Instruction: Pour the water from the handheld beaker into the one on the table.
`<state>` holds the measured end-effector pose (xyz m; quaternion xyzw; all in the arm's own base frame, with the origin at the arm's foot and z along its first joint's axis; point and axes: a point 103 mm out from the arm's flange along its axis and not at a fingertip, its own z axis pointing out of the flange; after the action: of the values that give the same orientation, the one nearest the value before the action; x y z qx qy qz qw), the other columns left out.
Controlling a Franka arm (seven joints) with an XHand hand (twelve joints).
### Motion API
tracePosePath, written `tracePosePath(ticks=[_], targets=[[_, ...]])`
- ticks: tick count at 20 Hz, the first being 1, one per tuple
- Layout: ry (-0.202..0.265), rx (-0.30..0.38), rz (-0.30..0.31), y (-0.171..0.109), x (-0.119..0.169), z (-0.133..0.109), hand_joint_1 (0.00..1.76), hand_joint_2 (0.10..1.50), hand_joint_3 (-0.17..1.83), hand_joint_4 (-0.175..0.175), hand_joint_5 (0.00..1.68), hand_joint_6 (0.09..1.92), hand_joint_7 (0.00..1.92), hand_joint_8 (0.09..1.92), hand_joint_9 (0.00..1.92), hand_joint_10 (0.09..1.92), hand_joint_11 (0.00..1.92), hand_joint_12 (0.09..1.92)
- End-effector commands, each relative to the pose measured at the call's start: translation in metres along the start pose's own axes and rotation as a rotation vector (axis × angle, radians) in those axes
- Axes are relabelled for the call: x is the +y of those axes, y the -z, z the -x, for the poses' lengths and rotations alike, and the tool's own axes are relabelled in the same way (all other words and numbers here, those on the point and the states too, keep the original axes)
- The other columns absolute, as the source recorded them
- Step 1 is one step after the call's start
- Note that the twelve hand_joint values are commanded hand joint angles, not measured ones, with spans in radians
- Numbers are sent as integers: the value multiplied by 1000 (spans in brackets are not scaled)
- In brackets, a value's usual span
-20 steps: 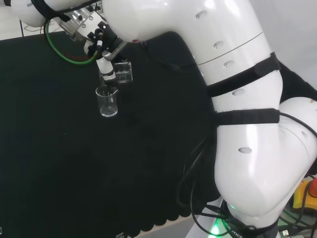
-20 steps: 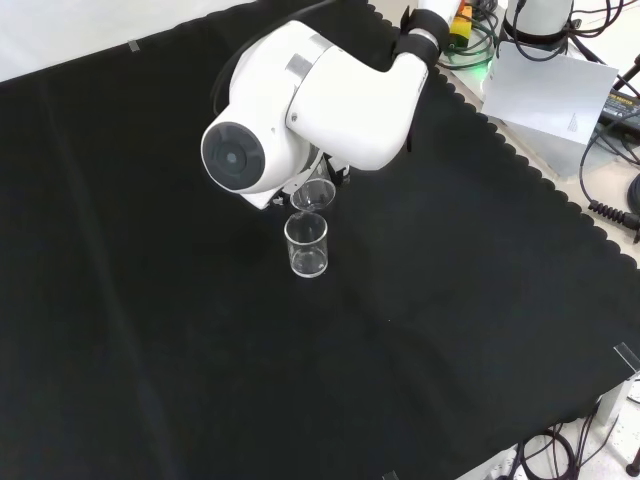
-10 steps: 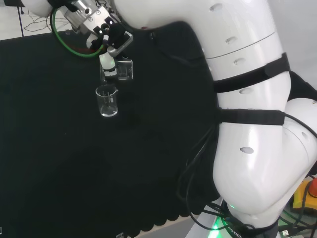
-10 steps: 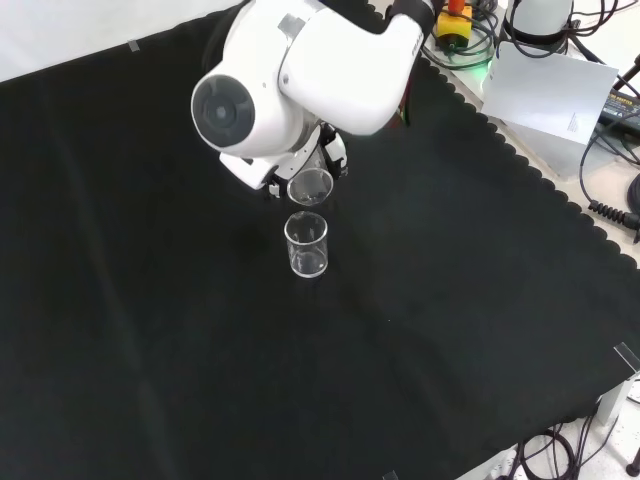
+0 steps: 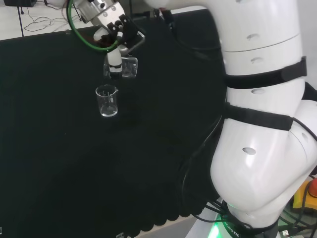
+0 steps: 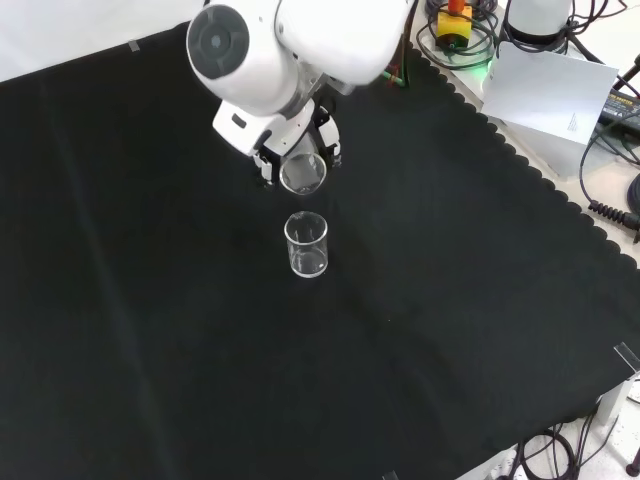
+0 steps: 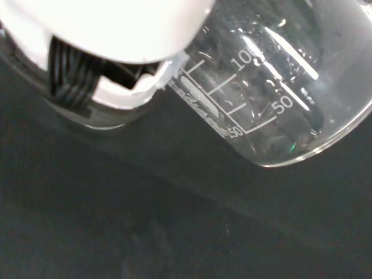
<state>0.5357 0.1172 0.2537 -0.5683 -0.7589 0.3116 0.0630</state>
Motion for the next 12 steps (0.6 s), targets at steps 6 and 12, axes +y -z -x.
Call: tracePosePath(ticks=[6,12], targets=[[19,206,151,-20,1,44,1308,685,585,-175,1275,617,1327,580,1611,87,1222,778],[51,294,184,-26,0,53,1308,685,587,-175,1275,617,1328,580,1611,87,1214,786]])
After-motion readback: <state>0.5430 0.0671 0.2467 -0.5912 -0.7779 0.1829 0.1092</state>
